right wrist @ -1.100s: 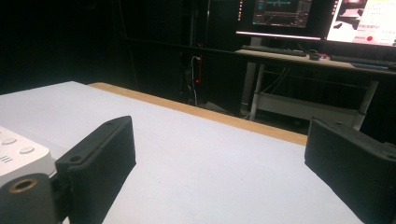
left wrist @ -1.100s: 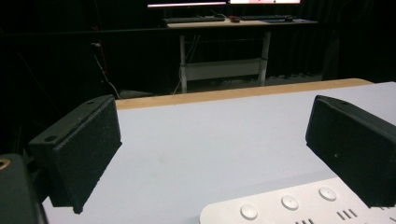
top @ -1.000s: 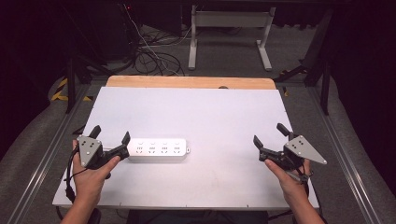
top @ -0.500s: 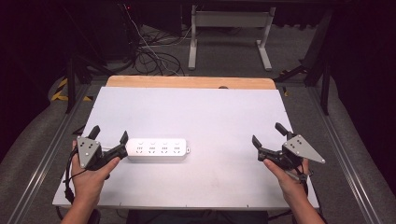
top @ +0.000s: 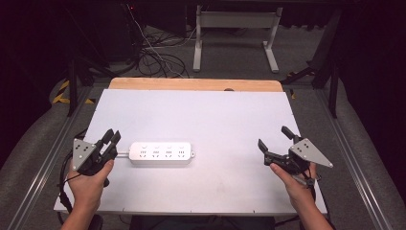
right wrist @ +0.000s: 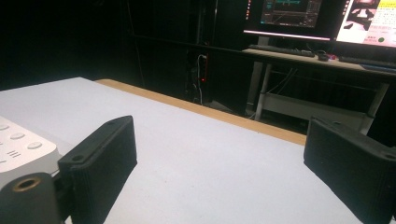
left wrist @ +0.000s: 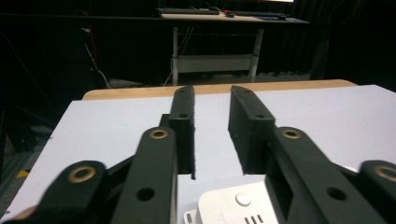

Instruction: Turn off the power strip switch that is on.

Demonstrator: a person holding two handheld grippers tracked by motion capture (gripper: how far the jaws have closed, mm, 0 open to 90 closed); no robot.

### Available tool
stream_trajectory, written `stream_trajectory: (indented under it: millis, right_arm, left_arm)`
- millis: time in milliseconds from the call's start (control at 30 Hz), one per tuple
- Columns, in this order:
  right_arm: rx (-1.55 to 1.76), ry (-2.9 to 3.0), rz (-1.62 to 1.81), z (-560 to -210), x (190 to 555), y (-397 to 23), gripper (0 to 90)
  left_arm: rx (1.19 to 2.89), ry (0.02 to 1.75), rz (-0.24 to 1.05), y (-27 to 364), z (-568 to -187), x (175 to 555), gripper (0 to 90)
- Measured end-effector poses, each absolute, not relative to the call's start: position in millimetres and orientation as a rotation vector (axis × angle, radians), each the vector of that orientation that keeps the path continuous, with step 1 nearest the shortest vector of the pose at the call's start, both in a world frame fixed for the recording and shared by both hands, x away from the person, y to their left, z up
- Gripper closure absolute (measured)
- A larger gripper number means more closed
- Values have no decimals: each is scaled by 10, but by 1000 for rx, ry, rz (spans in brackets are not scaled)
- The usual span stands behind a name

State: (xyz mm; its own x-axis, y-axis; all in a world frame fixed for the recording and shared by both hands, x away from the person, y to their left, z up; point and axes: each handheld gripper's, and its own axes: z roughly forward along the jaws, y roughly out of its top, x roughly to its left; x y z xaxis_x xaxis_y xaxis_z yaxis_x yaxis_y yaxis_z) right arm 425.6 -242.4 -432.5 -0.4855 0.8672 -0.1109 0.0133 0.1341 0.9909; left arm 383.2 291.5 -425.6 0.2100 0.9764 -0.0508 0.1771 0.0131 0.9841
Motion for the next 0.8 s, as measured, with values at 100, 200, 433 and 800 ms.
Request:
stream_trajectory:
  millis: [100,200,433,800]
  right_arm:
    - [864,1666,1438,-4326,4257,-2418,98]
    - [861,1669,1438,-4328,4261,-2411,98]
    - [858,1678,1439,-4333,4263,-2400,98]
    - [858,1682,1432,-4332,4240,-2399,101]
  left_arm:
    - [1431,1194,924,2936,-4249,3852,840]
    - [1502,1200,900,2939,-4237,3893,900]
    - [1671,1226,816,2860,-4260,4094,900]
    - [1925,1274,664,2598,-4329,4408,900]
